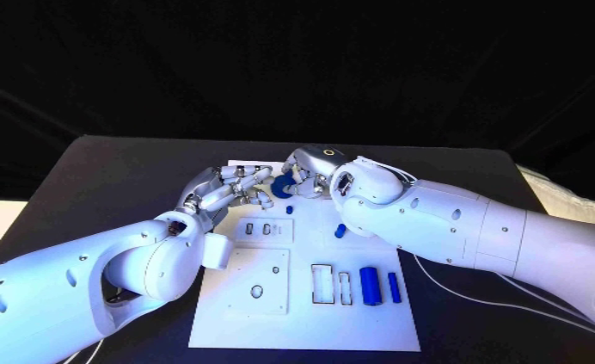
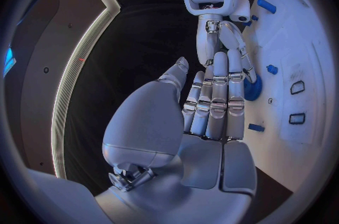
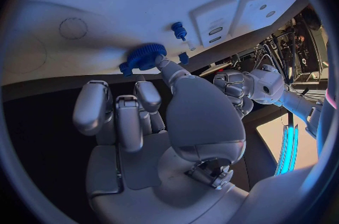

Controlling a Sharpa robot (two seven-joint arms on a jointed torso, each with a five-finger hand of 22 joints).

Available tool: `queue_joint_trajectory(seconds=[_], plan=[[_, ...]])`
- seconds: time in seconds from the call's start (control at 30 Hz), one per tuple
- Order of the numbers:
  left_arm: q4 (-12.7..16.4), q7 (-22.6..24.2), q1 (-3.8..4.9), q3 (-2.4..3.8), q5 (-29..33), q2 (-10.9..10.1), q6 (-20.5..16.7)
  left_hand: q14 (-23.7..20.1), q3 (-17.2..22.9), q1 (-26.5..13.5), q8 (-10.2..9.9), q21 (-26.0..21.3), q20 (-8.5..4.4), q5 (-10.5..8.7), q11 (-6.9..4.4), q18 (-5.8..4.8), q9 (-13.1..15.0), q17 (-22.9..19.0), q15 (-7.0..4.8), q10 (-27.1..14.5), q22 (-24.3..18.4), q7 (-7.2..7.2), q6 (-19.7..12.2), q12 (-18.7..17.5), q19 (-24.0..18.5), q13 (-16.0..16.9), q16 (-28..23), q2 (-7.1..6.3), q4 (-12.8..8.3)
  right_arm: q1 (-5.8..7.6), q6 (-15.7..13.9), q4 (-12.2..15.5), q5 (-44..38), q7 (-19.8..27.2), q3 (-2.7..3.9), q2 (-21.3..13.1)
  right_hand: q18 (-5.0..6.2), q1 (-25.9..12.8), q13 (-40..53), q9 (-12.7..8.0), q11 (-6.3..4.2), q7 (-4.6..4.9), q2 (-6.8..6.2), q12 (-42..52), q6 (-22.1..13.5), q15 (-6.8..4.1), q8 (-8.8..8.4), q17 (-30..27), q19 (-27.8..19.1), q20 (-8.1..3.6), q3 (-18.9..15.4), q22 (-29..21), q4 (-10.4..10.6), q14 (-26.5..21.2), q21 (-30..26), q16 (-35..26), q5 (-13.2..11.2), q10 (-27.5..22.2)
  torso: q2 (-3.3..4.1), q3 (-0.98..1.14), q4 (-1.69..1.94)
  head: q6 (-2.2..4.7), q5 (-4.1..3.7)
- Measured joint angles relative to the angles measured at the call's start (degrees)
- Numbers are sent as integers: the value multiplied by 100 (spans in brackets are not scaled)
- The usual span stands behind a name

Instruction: Assemble the parts on the task board

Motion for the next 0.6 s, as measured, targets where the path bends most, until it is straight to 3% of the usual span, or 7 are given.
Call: queue_joint_trajectory(seconds=[0.13,0.37,0.6], plan=[[0,0,0,0,0,0,0,0,5,0,0,0,-17,0,0,0,0,-1,0,0,13,0,0,0,-17,0,21,0,-5,1,-3,5,-26,-80,1,-2,0,-9,-50,-17,12,8,-51,-78,-102,0,0,0,-20,20,-60,-11,25,0,0,0,0,-51,1,2,-2,-1,-6],[4,-1,0,0,0,-2,1,0,5,0,0,0,-17,0,0,0,0,-1,0,0,13,0,0,0,-17,0,21,0,-5,2,6,44,-26,-119,2,-30,1,-138,-60,-28,31,21,-178,-108,-163,20,0,-1,1,41,-302,-11,267,21,0,0,164,-70,2,2,-4,-2,-7],[5,-3,0,0,0,-7,1,0,5,0,0,0,-17,0,0,0,0,4,0,0,12,0,0,0,-17,0,21,0,-5,0,23,150,91,-106,2,-154,1,-330,85,6,0,-22,-47,35,-57,20,43,-1,1,41,-492,14,538,21,0,0,455,-39,2,2,0,-8,-7]])
